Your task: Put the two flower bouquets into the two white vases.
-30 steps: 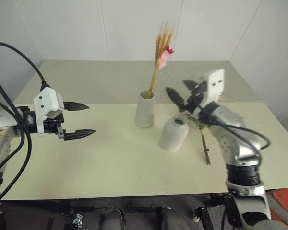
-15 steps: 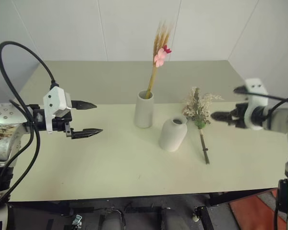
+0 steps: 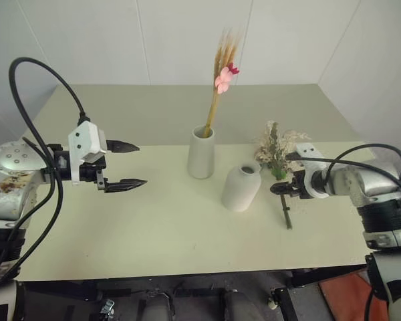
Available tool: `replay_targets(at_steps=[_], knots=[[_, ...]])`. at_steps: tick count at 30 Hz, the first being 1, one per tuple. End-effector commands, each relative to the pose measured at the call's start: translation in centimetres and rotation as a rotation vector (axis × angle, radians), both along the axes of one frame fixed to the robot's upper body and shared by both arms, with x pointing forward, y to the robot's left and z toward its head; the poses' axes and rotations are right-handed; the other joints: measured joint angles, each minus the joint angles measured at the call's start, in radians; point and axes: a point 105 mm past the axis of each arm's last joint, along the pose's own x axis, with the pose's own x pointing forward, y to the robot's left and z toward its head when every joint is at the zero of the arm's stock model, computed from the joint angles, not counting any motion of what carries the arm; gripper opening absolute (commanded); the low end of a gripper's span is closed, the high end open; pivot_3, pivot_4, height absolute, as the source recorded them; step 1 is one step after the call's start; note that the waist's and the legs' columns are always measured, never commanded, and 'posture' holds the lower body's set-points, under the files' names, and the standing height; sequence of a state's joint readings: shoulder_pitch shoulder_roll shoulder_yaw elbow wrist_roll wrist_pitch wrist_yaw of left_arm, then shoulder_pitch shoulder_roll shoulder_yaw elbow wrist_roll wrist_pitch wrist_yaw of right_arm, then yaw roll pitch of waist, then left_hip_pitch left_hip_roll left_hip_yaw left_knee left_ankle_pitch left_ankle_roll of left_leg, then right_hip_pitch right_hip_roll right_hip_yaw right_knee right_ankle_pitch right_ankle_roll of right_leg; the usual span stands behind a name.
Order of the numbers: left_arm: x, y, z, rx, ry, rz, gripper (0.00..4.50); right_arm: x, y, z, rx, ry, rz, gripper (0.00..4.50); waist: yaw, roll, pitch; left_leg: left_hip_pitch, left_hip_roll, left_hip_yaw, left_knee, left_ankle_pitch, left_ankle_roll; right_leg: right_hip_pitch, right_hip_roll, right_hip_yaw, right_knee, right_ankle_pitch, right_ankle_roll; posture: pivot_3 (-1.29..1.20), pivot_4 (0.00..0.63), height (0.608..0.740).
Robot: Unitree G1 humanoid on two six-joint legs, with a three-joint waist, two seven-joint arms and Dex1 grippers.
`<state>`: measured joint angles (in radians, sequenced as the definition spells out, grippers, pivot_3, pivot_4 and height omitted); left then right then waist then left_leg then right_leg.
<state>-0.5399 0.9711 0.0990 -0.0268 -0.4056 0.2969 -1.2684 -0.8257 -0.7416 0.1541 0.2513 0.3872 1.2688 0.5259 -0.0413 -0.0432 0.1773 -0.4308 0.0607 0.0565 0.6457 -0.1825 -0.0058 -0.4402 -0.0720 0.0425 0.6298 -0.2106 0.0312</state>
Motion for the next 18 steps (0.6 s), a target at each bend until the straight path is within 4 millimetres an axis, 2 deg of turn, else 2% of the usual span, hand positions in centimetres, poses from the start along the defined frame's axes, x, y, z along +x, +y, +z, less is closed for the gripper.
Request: replay_targets(at_steps=[1, 5, 10, 13, 15, 16, 18], knots=[[-0.2, -0.2, 0.9, 0.005, -0.050, -0.013, 4.50, 1.5, -0.4, 1.0, -0.003, -0.048, -0.010, 3.48, -0.001, 0.000, 0.000, 0.000, 0.000, 0.000, 0.000, 0.000, 0.000, 0.000, 0.000, 0.000, 0.000, 0.000, 0.000, 0.00, 0.150, 0.740], [-0.4, 0.1, 0.8, 0.004, -0.050, -0.001, 4.50, 2.6, -0.7, 1.3, -0.015, -0.077, -0.032, 2.15, -0.002, 0.000, 0.000, 0.000, 0.000, 0.000, 0.000, 0.000, 0.000, 0.000, 0.000, 0.000, 0.000, 0.000, 0.000, 0.00, 0.150, 0.740], [-0.6, 0.2, 0.5, -0.004, -0.044, 0.012, 4.50, 2.7, -0.3, 1.8, -0.020, -0.062, 0.007, 0.32, -0.001, 0.000, 0.000, 0.000, 0.000, 0.000, 0.000, 0.000, 0.000, 0.000, 0.000, 0.000, 0.000, 0.000, 0.000, 0.00, 0.150, 0.740], [-0.6, 0.3, 0.4, -0.005, -0.044, 0.016, 4.50, 2.6, -0.5, 2.2, -0.039, -0.075, 0.003, 0.21, -0.001, 0.000, 0.000, 0.000, 0.000, 0.000, 0.000, 0.000, 0.000, 0.000, 0.000, 0.000, 0.001, 0.000, 0.000, 0.00, 0.150, 0.740], [-0.6, 0.3, 0.4, -0.006, -0.046, 0.018, 4.50, 3.0, -1.1, 3.3, -0.078, -0.154, -0.033, 0.21, 0.000, 0.000, 0.000, 0.000, 0.000, 0.000, 0.000, 0.000, 0.000, 0.000, 0.000, 0.000, 0.001, 0.000, 0.000, 0.00, 0.150, 0.740], [-0.6, 0.3, 0.5, -0.005, -0.047, 0.019, 4.50, 3.6, -1.4, 4.5, -0.098, -0.259, -0.063, 0.21, 0.000, 0.000, 0.000, 0.000, 0.000, 0.000, 0.000, 0.000, 0.000, 0.000, 0.000, 0.000, 0.001, 0.000, 0.000, 0.00, 0.150, 0.740], [-0.6, 0.3, 0.6, -0.006, -0.049, 0.021, 4.50, 4.6, -1.5, 8.9, -0.156, -0.620, -0.117, 0.21, 0.001, 0.000, 0.000, 0.000, 0.000, 0.000, 0.000, 0.000, 0.000, 0.000, 0.000, 0.000, 0.001, 0.000, 0.000, 0.00, 0.150, 0.740]])
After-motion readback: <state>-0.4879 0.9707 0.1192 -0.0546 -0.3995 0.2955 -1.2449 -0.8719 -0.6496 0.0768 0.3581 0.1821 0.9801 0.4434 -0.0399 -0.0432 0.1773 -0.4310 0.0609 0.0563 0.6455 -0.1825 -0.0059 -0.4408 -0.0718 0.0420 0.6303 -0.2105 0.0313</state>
